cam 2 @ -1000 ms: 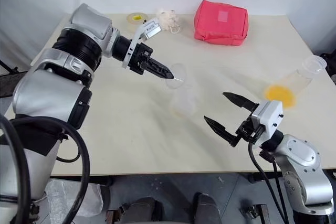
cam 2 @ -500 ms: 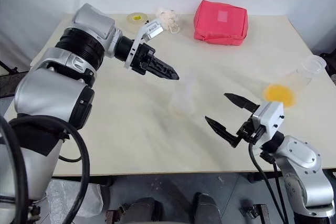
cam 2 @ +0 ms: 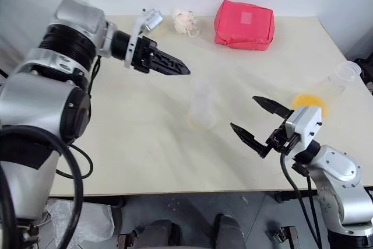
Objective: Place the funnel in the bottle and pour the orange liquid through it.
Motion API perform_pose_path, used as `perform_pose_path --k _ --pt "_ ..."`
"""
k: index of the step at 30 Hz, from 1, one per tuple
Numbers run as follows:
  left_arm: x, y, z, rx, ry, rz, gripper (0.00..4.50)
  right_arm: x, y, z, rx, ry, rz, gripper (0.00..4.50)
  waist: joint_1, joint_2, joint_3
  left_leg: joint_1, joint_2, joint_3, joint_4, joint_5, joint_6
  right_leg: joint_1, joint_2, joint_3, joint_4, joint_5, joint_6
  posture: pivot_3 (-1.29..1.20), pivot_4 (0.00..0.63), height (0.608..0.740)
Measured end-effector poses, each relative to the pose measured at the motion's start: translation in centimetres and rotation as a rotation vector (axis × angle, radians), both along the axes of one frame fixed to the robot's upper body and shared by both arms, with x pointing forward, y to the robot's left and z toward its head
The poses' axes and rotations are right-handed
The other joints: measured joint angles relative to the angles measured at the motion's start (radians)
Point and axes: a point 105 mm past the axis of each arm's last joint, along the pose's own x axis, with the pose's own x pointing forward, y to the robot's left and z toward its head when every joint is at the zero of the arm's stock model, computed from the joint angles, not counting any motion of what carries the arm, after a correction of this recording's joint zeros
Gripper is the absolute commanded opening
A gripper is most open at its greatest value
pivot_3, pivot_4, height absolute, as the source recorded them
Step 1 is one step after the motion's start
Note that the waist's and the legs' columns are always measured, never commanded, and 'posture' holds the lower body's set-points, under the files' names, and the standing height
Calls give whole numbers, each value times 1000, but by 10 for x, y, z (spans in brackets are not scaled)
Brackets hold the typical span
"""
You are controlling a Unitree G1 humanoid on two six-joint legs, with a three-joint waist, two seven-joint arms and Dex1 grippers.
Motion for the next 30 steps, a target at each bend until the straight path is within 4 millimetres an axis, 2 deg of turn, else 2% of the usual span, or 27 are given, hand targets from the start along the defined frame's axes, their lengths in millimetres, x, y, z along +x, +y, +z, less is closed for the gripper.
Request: perform_pose_path --k 2,4,7,10,14,16,20,25,30 --pt "2 11 4 -15 -56 2 4453 2 -3 -1 -1 15 -2 4500 0 0 0 1 0 -1 0 0 0 0 0 0 2 0 0 0 150 740" --pt "7 28 -1 -56 -159 8 4453 3 -6 -1 -2 29 -2 4500 -2 1 0 3 0 -6 0 0 0 0 -1 2 3 0 0 0 150 740" --pt "9 54 -20 -113 -294 48 4453 5 -14 1 -15 41 -22 4500 -7 1 0 4 3 -7 0 0 0 -1 -2 4 6 0 0 0 150 740" --pt "5 71 -40 -176 -413 98 4453 6 -20 1 -14 62 -34 4500 -8 -1 1 1 2 -9 2 0 0 -2 -2 3 7 0 0 0 150 740" --pt "2 95 -46 -287 -652 297 4453 6 -30 1 10 87 -70 4500 3 -1 1 0 2 -10 4 -1 1 -2 -5 3 9 0 0 0 150 740" --pt "-6 105 -60 -324 -738 343 4453 5 -40 -2 21 108 -119 4500 6 -1 0 0 1 -10 5 -1 1 -2 -5 3 9 0 0 0 150 740" --pt "-28 103 -92 -422 -823 275 4453 -1 -62 -11 35 153 -236 4500 10 -1 1 -2 -1 -5 7 -1 2 -2 -5 0 8 0 0 0 150 740" --pt "-47 95 -81 -530 -951 116 4453 -14 -81 -19 34 179 -372 4500 9 -1 0 -1 -2 -4 7 -1 1 -1 -4 0 8 0 0 0 150 740" --pt "-53 91 -105 -478 -895 -39 4453 -29 -99 -26 79 173 -547 4500 3 0 -1 0 -1 -1 5 -1 1 -1 -2 1 7 0 0 0 150 740"
